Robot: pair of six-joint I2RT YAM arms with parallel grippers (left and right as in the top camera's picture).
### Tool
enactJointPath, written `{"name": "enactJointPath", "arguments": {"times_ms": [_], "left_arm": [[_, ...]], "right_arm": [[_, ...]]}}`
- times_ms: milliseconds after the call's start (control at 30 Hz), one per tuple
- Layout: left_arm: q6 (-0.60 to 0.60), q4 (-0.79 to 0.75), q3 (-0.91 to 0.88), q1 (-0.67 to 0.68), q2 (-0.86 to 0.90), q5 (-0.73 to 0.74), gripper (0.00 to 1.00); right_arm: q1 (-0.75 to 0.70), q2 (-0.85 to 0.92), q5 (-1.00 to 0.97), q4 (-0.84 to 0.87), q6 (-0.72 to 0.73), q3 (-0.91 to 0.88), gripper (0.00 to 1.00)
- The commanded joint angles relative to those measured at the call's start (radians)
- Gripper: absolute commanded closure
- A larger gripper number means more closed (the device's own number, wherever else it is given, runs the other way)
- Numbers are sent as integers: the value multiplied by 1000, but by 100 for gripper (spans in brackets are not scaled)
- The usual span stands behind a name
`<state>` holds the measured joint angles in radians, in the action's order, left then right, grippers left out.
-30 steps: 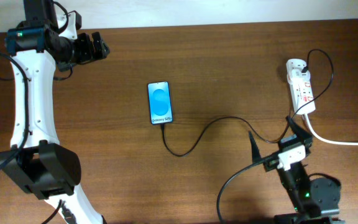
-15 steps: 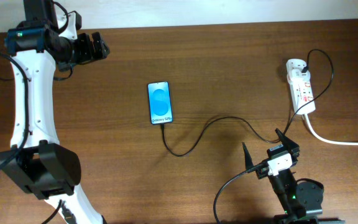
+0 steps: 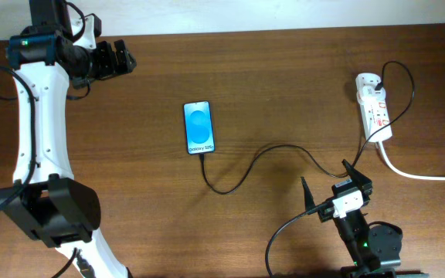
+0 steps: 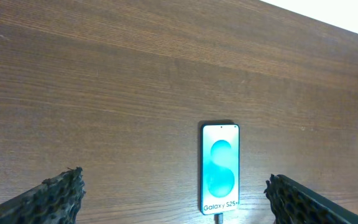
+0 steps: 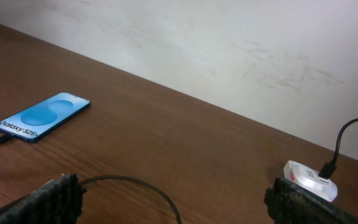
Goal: Plug charger to phone and switch on socket
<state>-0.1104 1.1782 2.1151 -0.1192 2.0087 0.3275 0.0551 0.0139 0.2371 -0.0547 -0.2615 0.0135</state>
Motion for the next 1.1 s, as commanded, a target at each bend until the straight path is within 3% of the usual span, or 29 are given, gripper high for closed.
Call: {"name": "enactJointPath", "arguments": {"times_ms": [0, 133, 300, 400, 567, 733, 767, 833, 900, 1067], "left_arm": [[-9, -2, 0, -2, 5, -3, 1], [-8, 6, 0, -2, -20, -39, 1], [179, 13, -2, 10, -168, -41, 1], [180, -11, -45, 10, -275, -71, 1], [180, -393, -533, 10, -621, -70, 1], [180, -952, -1248, 21, -1054, -68, 1], [180, -1151, -1470, 45, -1188, -62, 1], [188, -1298, -1648, 65, -1303, -62, 1], [196, -1371, -1783, 67, -1397, -63, 1], [273, -1386, -1938, 67, -1540, -67, 1]], "right_arm": [[2, -11, 13, -1, 7, -8, 2], [2, -11, 13, -1, 7, -8, 2], [2, -11, 13, -1, 7, -8, 2], [2, -11, 13, -1, 7, -8, 2], [2, -11, 13, -1, 7, -8, 1], [2, -11, 13, -1, 7, -8, 2], [2, -11, 13, -1, 7, -8, 2], [2, -11, 13, -1, 7, -8, 2], [2, -11, 13, -1, 7, -8, 2], [2, -11, 13, -1, 7, -8, 2]]}}
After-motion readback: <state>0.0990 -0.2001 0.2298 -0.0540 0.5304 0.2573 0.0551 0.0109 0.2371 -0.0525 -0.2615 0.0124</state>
